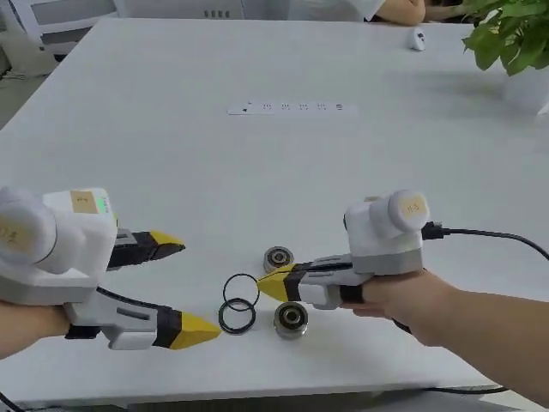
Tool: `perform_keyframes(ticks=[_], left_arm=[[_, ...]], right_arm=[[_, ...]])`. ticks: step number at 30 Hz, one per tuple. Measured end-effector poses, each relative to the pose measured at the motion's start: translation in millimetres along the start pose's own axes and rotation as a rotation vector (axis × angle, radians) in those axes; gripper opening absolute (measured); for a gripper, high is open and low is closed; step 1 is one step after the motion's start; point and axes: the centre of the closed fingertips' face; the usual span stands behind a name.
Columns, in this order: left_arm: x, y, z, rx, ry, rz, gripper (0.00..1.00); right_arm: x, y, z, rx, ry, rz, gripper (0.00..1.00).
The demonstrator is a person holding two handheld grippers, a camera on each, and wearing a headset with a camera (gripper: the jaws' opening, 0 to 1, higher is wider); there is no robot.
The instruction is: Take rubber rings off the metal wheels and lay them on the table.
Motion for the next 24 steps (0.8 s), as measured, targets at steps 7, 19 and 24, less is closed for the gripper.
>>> perform_keyframes(ticks=[7,19,24], left_arm=[[-2.6,1.0,4.0,-0.009,0.000,-0.004,0.74],[-3.8,0.7,8.4,-0.017,-0.006,-0.005,0.74],[-3.6,0.6,10.3,-0.020,-0.011,-0.004,0.74]], right_arm=[[5.9,-4.9,9.0,-0.007,-0.046,-0.021,0.00],[12.3,-1.3,18.7,-0.026,-0.101,-0.013,0.00],[13.8,0.7,18.7,-0.038,-0.104,-0.003,0.00]])
Point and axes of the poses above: the centre of the closed fingertips' face, and the gripper's own axes: x roughly forward along the fingers, y roughly to its right, z roughly out of its underside, and after that the axes turned 4 degrees about z, right-handed
